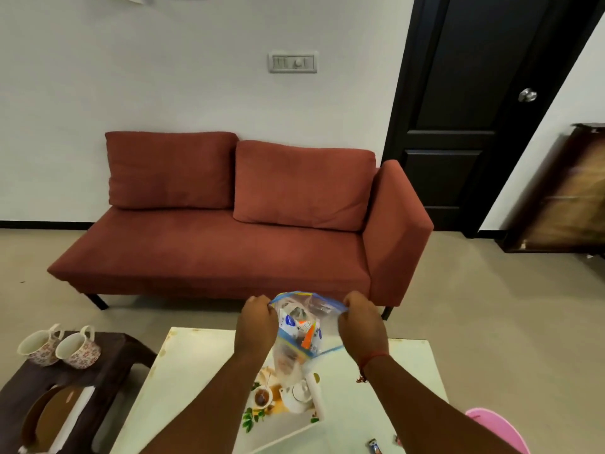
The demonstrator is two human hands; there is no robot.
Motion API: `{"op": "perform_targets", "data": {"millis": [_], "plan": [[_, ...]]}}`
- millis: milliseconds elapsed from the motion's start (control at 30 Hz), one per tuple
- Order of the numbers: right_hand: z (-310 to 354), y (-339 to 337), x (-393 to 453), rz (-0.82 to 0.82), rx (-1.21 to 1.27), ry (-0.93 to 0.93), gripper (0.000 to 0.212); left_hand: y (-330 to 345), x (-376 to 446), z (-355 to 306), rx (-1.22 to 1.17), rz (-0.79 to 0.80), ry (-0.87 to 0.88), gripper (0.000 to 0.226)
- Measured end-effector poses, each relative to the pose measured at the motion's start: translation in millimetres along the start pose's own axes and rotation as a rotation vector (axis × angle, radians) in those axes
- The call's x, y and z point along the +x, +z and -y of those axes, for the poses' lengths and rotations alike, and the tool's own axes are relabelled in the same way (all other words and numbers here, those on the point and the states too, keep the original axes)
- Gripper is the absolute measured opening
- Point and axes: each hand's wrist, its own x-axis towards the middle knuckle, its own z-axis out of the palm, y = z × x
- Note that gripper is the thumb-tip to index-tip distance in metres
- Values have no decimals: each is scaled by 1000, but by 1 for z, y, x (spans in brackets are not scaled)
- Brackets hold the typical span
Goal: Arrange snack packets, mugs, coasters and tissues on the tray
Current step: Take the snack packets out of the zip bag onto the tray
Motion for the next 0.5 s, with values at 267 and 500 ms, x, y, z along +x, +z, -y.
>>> {"op": "perform_targets", "data": {"millis": [267, 500], "plan": [[0, 48, -9, 693, -267, -89, 36, 16, -22, -36, -1, -42, 104, 23], [6, 76, -18, 579, -184, -68, 28, 5, -25, -13, 27, -124, 119, 20]]}}
